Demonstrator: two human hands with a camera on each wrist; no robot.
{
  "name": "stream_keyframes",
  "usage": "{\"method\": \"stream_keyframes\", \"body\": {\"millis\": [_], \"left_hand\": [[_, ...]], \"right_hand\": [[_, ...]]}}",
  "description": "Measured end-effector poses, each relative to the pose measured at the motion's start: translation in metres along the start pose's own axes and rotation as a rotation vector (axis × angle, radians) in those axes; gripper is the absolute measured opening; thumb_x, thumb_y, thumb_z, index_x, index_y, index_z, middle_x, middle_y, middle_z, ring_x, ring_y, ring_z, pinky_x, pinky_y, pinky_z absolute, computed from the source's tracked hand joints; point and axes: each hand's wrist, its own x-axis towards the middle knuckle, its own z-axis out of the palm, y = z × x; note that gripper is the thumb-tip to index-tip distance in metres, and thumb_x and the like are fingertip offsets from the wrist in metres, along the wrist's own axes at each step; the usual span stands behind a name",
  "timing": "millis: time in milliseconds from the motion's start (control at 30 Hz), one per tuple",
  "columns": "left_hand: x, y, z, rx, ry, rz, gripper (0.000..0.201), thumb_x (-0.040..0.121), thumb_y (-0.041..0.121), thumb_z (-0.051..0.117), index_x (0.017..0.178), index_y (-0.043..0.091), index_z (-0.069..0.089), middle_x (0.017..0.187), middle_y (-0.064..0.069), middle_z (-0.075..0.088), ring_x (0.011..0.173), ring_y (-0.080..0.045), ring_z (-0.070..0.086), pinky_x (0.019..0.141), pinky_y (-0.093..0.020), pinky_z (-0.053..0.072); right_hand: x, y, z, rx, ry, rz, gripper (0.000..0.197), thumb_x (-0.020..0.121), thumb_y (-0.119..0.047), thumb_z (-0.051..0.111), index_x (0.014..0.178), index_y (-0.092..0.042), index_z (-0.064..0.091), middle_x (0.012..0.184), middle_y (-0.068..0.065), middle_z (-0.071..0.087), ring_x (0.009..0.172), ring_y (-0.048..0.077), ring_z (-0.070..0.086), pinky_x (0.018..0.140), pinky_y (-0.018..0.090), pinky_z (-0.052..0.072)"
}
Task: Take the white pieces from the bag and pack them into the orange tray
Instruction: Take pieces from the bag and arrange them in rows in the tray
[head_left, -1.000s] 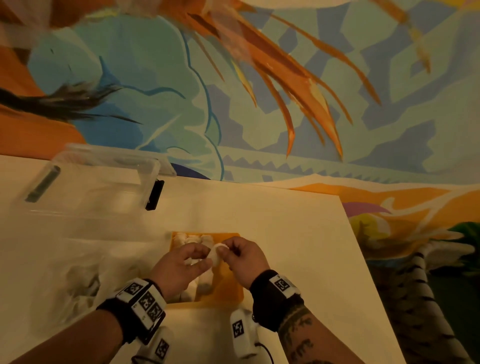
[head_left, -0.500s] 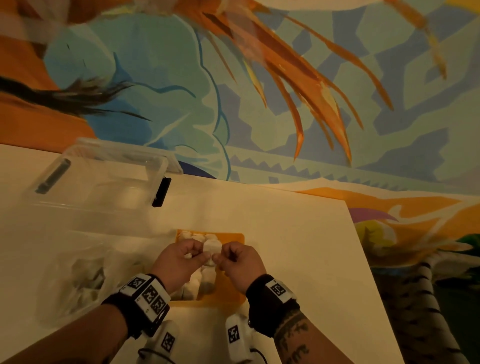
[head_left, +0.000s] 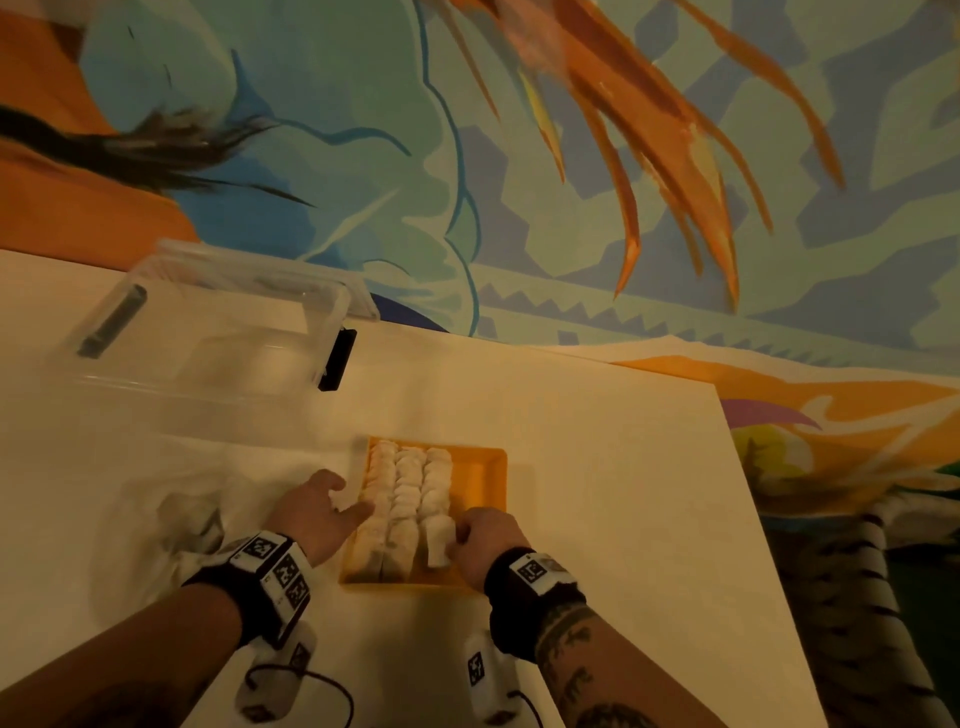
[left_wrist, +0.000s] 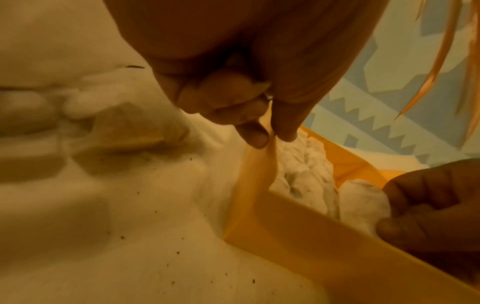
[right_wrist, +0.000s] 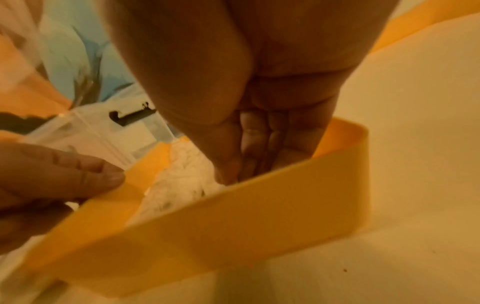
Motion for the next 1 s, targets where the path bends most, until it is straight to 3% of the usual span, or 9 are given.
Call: {"method": "stream_keyframes", "body": {"millis": [67, 167, 300, 400, 500, 700, 800, 900, 1000], "left_hand": [[0.002, -0.007, 0.005, 0.063, -0.055, 0.007, 0.048, 0.087, 0.050, 0.065, 0.125, 0.024, 0.054, 0.126, -0.008, 0.064, 0.112, -0.022, 0.061, 0.091, -0.029, 0.047], [0.003, -0.011, 0.008, 0.085, -0.046, 0.035, 0.036, 0.088, 0.048, 0.064, 0.117, 0.027, 0.060, 0.118, -0.004, 0.066, 0.102, -0.019, 0.062, 0.084, -0.026, 0.046], [0.006, -0.013, 0.006, 0.064, -0.070, 0.037, 0.034, 0.086, 0.049, 0.066, 0.113, 0.028, 0.062, 0.111, -0.002, 0.068, 0.089, -0.013, 0.058, 0.079, -0.025, 0.046], [0.007, -0.017, 0.006, 0.051, -0.083, 0.042, 0.033, 0.085, 0.049, 0.067, 0.111, 0.029, 0.063, 0.108, -0.002, 0.069, 0.087, -0.013, 0.058, 0.080, -0.025, 0.047], [0.006, -0.016, 0.005, 0.067, -0.083, 0.052, 0.035, 0.085, 0.050, 0.067, 0.112, 0.029, 0.062, 0.111, -0.003, 0.068, 0.087, -0.013, 0.055, 0.079, -0.025, 0.046], [0.002, -0.007, -0.006, 0.010, -0.056, 0.046, 0.044, 0.086, 0.053, 0.065, 0.119, 0.026, 0.056, 0.115, -0.008, 0.066, 0.102, -0.021, 0.062, 0.083, -0.028, 0.046], [-0.003, 0.005, -0.011, -0.216, -0.026, 0.054, 0.051, 0.094, 0.064, 0.037, 0.125, 0.025, 0.052, 0.112, -0.007, 0.064, 0.098, -0.025, 0.058, 0.093, -0.036, 0.047], [-0.007, 0.025, -0.011, -0.540, -0.119, -0.002, 0.076, 0.080, 0.083, 0.016, 0.131, 0.036, 0.046, 0.116, -0.012, 0.062, 0.112, -0.035, 0.058, 0.105, -0.052, 0.044], [-0.015, 0.050, -0.003, -0.836, -0.225, 0.004, 0.061, 0.094, 0.071, 0.017, 0.131, 0.033, 0.049, 0.122, -0.020, 0.064, 0.117, -0.036, 0.059, 0.106, -0.053, 0.043]], "right_hand": [[0.010, -0.002, 0.010, -0.072, -0.046, 0.049, 0.021, 0.090, -0.025, 0.063, 0.108, -0.013, 0.066, 0.111, 0.008, 0.064, 0.099, 0.027, 0.062, 0.076, 0.030, 0.051], [0.019, -0.005, 0.023, -0.126, -0.089, 0.107, 0.024, 0.087, -0.028, 0.068, 0.104, -0.011, 0.067, 0.106, 0.008, 0.065, 0.093, 0.027, 0.065, 0.072, 0.030, 0.053], [0.029, -0.005, 0.032, -0.154, -0.090, 0.147, 0.038, 0.083, -0.039, 0.071, 0.110, -0.012, 0.066, 0.110, 0.008, 0.065, 0.101, 0.027, 0.064, 0.080, 0.031, 0.055], [0.036, 0.000, 0.037, -0.136, -0.073, 0.157, 0.035, 0.084, -0.039, 0.070, 0.108, -0.015, 0.065, 0.111, 0.006, 0.065, 0.100, 0.025, 0.063, 0.079, 0.031, 0.053], [0.038, 0.001, 0.040, -0.162, -0.057, 0.152, 0.036, 0.086, -0.038, 0.068, 0.114, -0.017, 0.064, 0.116, 0.007, 0.065, 0.105, 0.027, 0.062, 0.076, 0.029, 0.049], [0.029, -0.005, 0.033, -0.087, -0.008, 0.211, 0.041, 0.089, -0.027, 0.063, 0.126, -0.013, 0.053, 0.125, 0.011, 0.058, 0.110, 0.030, 0.060, 0.088, 0.035, 0.055], [0.016, -0.013, 0.016, 0.034, 0.049, 0.162, 0.043, 0.090, -0.022, 0.056, 0.131, -0.014, 0.044, 0.127, 0.011, 0.056, 0.113, 0.031, 0.058, 0.086, 0.034, 0.052], [-0.003, -0.025, 0.000, 0.221, 0.114, -0.071, 0.030, 0.088, -0.035, 0.062, 0.115, -0.024, 0.054, 0.108, -0.003, 0.062, 0.100, 0.020, 0.061, 0.088, 0.034, 0.053], [-0.019, -0.037, -0.005, 0.416, 0.086, -0.241, 0.033, 0.079, -0.050, 0.071, 0.102, -0.028, 0.060, 0.093, -0.013, 0.063, 0.087, 0.011, 0.062, 0.079, 0.026, 0.052]]}}
